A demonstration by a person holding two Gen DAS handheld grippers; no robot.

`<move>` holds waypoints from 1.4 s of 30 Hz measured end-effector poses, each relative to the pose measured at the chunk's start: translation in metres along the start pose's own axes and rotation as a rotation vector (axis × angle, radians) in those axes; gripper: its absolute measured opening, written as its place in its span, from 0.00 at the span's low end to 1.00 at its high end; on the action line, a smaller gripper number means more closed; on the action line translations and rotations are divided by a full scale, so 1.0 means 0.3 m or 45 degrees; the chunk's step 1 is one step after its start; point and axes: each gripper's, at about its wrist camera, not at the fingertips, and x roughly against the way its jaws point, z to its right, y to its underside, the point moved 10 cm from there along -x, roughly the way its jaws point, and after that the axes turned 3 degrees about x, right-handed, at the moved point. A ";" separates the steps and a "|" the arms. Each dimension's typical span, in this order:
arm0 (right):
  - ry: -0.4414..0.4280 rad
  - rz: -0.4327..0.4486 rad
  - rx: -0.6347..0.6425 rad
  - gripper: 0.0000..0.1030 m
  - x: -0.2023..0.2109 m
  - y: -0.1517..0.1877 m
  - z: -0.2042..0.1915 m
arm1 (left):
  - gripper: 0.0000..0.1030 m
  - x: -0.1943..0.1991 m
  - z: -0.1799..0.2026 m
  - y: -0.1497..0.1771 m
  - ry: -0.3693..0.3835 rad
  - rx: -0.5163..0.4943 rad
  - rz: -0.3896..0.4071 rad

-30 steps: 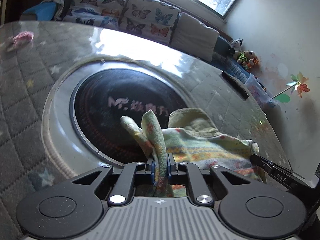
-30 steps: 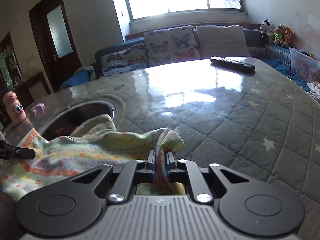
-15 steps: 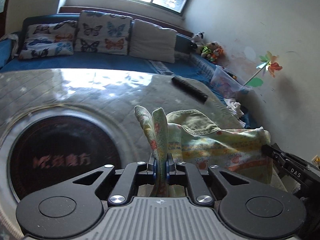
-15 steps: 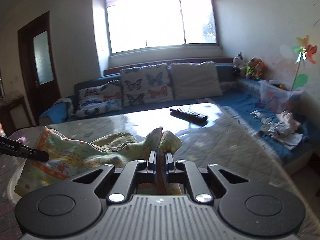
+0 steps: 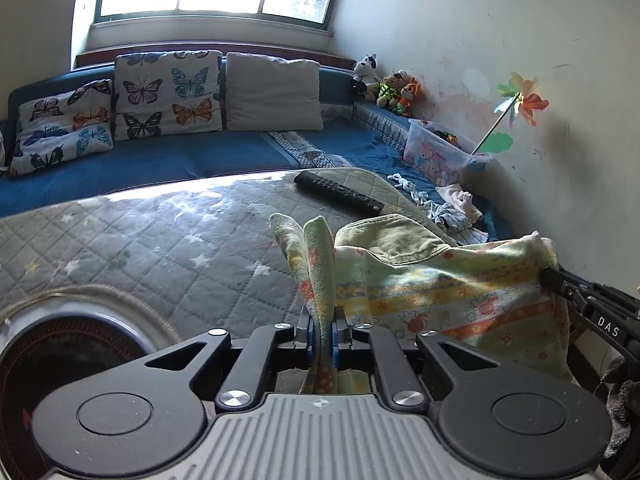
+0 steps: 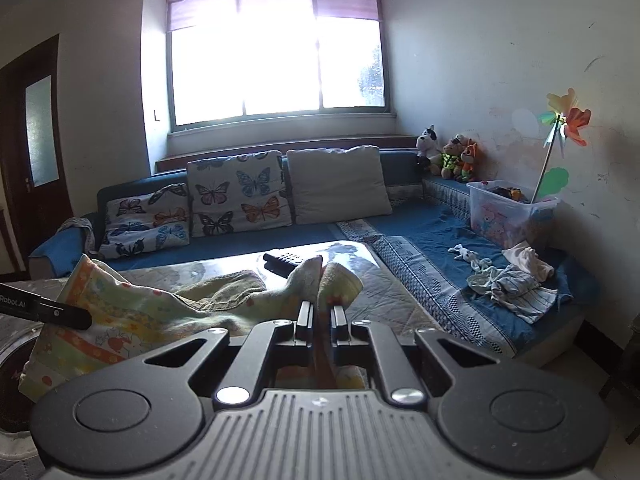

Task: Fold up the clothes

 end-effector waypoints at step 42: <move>0.036 -0.180 -0.024 0.44 -0.160 0.164 -0.006 | 0.58 -0.152 -0.004 0.056 -0.120 -0.105 -0.097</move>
